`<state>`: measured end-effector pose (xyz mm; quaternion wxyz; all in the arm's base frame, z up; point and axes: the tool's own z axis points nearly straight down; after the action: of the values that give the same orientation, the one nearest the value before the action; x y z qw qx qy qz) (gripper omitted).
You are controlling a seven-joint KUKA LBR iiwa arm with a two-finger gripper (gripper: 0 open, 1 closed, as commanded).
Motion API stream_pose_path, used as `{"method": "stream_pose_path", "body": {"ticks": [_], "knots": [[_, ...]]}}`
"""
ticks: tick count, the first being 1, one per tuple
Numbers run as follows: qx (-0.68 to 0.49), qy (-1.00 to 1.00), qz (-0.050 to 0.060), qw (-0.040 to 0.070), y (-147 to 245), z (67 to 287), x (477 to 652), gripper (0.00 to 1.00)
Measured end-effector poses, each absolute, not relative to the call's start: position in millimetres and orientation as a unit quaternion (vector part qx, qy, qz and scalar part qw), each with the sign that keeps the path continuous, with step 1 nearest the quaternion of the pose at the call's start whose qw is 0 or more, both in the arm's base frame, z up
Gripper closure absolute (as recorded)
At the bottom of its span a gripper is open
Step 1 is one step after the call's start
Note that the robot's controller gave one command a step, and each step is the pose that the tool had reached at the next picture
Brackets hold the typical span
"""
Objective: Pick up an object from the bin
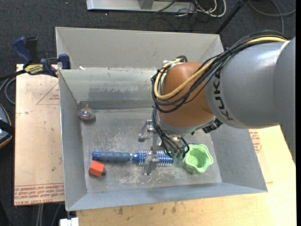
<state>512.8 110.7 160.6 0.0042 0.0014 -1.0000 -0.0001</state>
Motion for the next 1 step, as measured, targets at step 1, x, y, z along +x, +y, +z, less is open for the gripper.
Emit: {"method": "stream_pose_path", "body": {"ticks": [1], "knots": [[-0.155,-0.988,-0.002,-0.002,111.1,77.7,522.0,0.0]]}}
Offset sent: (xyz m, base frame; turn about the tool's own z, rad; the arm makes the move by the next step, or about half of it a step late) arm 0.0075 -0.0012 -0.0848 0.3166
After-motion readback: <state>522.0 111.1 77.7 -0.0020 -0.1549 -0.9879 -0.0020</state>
